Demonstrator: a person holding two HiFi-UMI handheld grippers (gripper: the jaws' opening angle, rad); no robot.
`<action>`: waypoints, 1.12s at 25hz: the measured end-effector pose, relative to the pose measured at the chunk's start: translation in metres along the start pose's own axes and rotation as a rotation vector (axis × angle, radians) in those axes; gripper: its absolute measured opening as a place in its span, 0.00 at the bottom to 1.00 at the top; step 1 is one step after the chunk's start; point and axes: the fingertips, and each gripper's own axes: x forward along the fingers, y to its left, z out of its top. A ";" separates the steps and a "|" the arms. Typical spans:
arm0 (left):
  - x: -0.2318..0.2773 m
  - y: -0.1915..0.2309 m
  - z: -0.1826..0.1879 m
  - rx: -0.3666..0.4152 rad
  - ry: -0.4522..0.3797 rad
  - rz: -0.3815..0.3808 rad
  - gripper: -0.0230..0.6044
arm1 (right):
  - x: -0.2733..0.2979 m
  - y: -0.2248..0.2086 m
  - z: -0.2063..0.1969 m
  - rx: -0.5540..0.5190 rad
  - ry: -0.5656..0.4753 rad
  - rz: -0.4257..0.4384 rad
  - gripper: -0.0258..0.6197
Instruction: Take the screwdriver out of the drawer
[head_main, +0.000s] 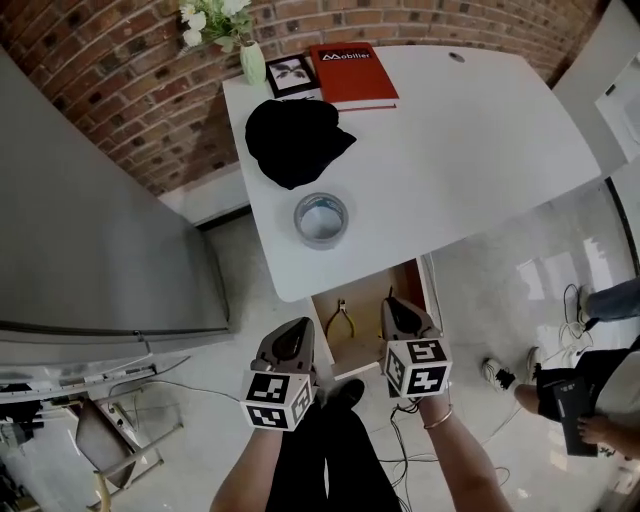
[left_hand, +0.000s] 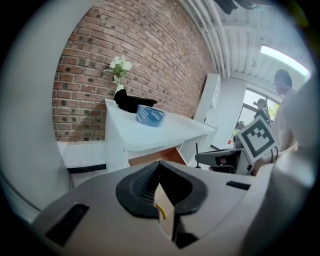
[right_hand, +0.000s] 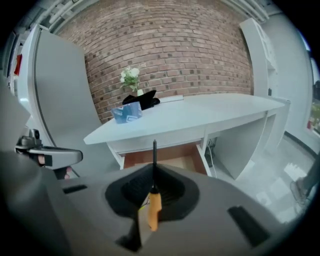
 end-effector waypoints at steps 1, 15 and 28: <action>-0.002 -0.002 0.004 0.008 -0.003 -0.003 0.02 | -0.007 0.001 0.005 0.003 -0.014 0.000 0.07; -0.029 -0.033 0.062 0.100 -0.065 -0.050 0.02 | -0.103 0.014 0.070 0.067 -0.210 0.000 0.07; -0.052 -0.068 0.103 0.157 -0.123 -0.089 0.02 | -0.180 0.009 0.099 0.086 -0.325 -0.047 0.07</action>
